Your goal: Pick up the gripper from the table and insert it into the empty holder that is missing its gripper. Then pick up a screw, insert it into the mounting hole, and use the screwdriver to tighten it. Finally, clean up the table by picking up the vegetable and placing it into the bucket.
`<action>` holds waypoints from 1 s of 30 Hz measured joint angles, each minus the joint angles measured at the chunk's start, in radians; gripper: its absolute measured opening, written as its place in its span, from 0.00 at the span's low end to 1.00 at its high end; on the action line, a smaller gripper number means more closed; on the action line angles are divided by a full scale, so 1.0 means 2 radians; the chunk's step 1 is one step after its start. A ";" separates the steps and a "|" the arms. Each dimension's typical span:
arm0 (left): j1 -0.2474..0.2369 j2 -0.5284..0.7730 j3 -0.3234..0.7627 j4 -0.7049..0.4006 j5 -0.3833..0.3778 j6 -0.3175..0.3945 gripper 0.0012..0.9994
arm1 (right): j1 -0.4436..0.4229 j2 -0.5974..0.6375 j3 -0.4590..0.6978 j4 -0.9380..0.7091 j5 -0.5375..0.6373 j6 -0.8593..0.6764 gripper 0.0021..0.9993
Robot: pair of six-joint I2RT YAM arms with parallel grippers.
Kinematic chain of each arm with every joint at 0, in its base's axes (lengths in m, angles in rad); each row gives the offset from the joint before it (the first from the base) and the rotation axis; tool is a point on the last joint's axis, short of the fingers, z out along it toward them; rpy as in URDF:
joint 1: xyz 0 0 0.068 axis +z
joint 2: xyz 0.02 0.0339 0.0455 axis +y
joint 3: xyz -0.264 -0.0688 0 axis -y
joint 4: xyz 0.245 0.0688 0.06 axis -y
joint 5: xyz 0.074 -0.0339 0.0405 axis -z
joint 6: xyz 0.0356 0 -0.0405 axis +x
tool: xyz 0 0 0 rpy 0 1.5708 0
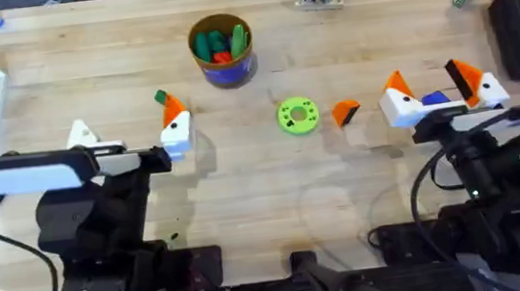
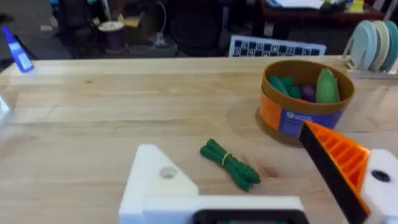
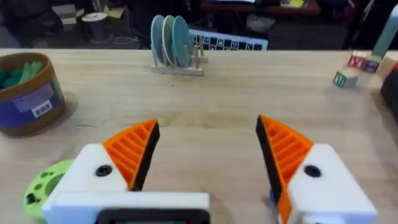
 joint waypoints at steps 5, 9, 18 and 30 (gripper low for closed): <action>0.000 0.040 0.087 -0.131 0.001 -0.004 0.99 | 0.000 0.021 0.061 -0.122 -0.004 0.034 0.96; 0.000 0.126 0.186 -0.216 -0.001 -0.006 0.99 | 0.000 0.078 0.140 -0.195 -0.005 0.045 0.96; 0.000 0.407 0.348 -0.265 0.014 -0.006 0.99 | 0.000 0.263 0.315 -0.297 -0.006 0.044 0.96; -0.002 0.535 0.360 -0.248 0.040 -0.001 0.06 | 0.000 0.329 0.330 -0.298 -0.006 0.044 0.96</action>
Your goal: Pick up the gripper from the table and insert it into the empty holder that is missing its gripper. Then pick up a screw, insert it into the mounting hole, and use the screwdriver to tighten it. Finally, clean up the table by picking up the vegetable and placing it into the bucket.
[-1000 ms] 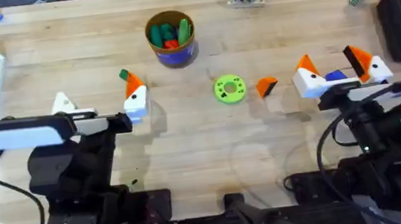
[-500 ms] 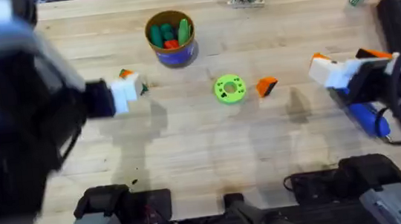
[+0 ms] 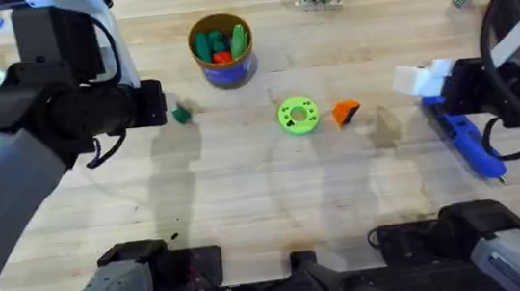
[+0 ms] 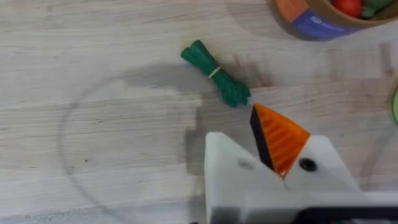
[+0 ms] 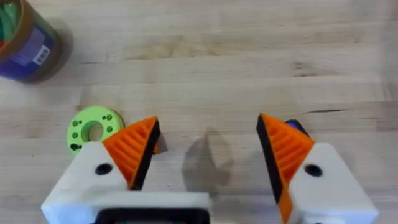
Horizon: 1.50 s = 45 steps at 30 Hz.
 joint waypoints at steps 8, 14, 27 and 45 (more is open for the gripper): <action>-0.102 -0.122 0.018 -0.019 0.048 0.020 0.95 | 0.000 0.000 0.000 -0.001 0.000 0.000 0.96; -0.232 -0.175 0.022 0.041 0.103 0.027 0.99 | 0.000 0.000 0.000 -0.029 0.000 0.000 0.96; -0.273 -0.168 0.022 0.026 0.121 0.026 0.99 | 0.000 0.000 0.000 -0.157 0.000 0.000 0.96; -0.298 -0.365 -0.366 0.474 0.117 0.041 0.99 | 0.000 0.000 0.000 -0.239 0.000 0.000 0.96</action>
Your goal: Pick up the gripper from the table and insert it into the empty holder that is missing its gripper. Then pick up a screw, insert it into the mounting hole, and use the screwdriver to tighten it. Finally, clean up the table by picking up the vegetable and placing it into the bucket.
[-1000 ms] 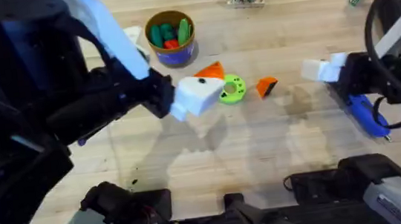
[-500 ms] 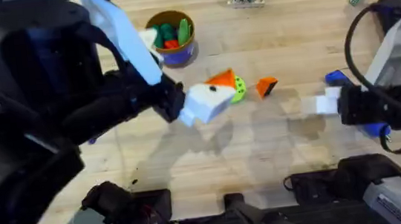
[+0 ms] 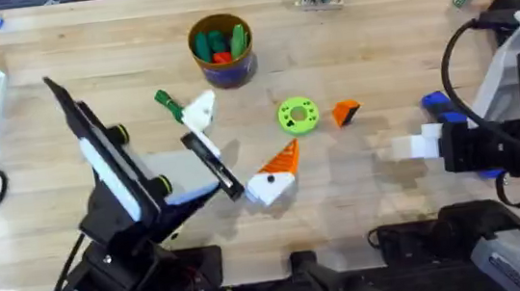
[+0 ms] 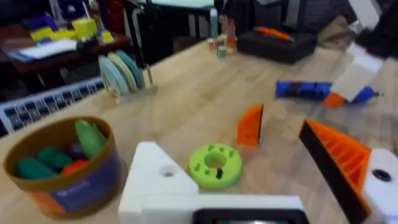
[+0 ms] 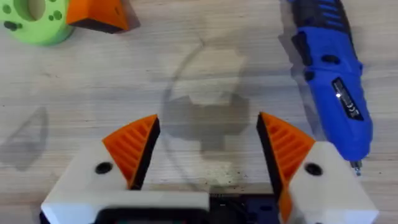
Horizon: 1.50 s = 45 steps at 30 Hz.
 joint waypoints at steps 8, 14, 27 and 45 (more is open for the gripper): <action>-0.004 -0.132 -0.006 -0.142 -0.005 -0.008 0.99 | 0.000 0.000 0.000 0.000 0.000 0.000 0.96; -0.004 -0.161 -0.006 -0.188 -0.005 -0.010 0.99 | 0.000 0.000 0.000 0.000 0.000 0.000 0.96; -0.004 -0.159 -0.006 -0.188 -0.005 -0.011 0.99 | 0.000 0.000 0.000 0.000 0.000 0.000 0.96; -0.004 -0.159 -0.006 -0.188 -0.005 -0.011 0.99 | 0.000 0.000 0.000 0.000 0.004 0.000 0.99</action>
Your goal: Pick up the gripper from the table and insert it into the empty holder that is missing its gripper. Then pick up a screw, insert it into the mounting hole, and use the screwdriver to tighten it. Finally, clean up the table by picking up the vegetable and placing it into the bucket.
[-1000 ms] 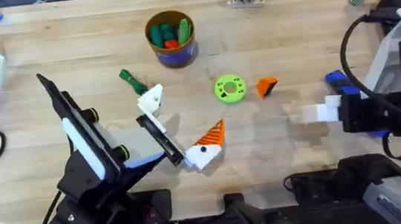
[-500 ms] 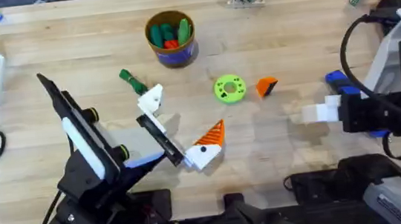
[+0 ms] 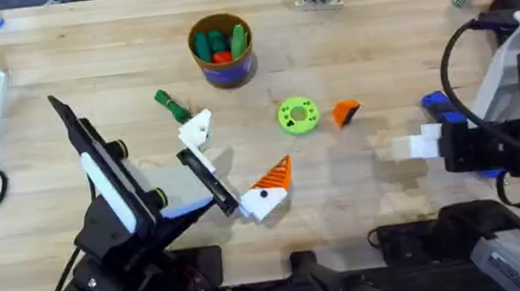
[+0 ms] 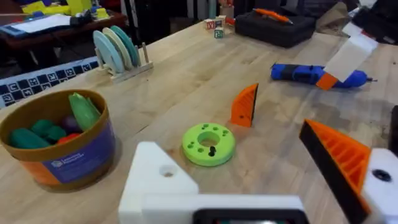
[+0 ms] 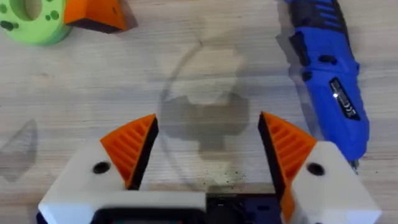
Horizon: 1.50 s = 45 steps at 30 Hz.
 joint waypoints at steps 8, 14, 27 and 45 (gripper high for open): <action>0.000 0.000 0.000 0.000 0.000 0.000 0.99 | 0.000 0.000 0.000 0.127 -0.017 0.001 0.99; 0.000 0.000 0.000 0.000 0.000 0.000 0.99 | 0.000 0.000 0.001 0.193 -0.071 0.012 0.99; 0.000 0.000 0.000 0.000 0.000 -0.057 0.99 | 0.119 0.159 0.071 0.118 -0.053 0.002 0.99; 0.000 0.000 0.000 0.000 0.000 -0.081 0.99 | 0.170 0.330 0.102 0.192 -0.026 0.021 0.54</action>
